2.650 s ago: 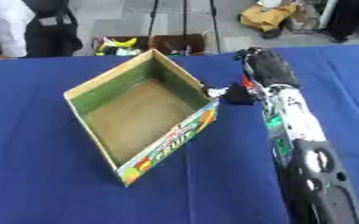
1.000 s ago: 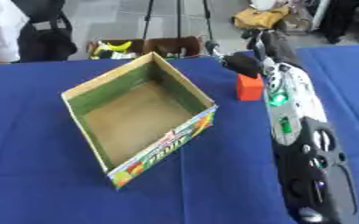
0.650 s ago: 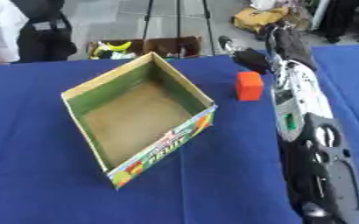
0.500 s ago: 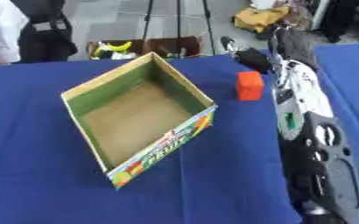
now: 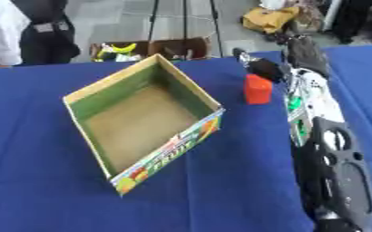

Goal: Pick up objects on the table and place them in the box.

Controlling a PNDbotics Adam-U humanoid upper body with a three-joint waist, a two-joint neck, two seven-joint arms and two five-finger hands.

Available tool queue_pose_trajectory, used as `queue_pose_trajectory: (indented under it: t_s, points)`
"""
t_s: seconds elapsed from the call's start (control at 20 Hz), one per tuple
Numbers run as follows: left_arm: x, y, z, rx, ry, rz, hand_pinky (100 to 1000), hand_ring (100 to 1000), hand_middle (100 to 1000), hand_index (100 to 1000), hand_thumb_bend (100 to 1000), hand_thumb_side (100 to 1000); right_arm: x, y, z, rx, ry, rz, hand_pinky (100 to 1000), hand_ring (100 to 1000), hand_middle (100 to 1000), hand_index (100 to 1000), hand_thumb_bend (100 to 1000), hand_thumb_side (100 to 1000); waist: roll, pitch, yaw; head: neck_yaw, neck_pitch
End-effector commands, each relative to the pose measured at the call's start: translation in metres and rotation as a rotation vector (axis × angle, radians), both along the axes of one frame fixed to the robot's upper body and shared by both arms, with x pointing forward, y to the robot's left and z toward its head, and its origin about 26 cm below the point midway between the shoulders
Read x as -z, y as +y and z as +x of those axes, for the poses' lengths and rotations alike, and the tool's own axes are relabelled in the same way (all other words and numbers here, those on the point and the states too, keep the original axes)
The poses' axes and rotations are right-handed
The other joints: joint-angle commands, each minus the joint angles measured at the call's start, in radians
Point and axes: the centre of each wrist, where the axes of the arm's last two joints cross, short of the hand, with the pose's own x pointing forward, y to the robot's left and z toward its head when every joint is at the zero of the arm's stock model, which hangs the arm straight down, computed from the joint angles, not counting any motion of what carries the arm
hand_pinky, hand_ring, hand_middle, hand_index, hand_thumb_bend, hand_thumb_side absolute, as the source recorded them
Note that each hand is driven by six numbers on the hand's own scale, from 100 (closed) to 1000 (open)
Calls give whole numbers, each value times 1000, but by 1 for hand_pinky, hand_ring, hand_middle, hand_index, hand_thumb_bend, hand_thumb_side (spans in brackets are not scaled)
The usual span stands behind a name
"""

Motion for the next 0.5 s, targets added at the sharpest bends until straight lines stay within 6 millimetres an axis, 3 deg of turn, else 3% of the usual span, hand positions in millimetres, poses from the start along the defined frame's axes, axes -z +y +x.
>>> queue_pose_trajectory:
  t_s: [0.05, 0.5]
  points:
    - [-7, 1, -2, -1, -21, 20, 439, 580, 649, 916, 529, 941, -12, -5, -2, 8, -7, -31, 622, 713, 652, 845, 658, 936, 0, -22, 1, -3, -12]
    - [-9, 1, -1, 0, -26, 21, 439, 580, 650, 916, 526, 940, -7, -12, -6, 28, 26, -74, 612, 694, 624, 817, 653, 887, -3, -23, -7, 0, -17]
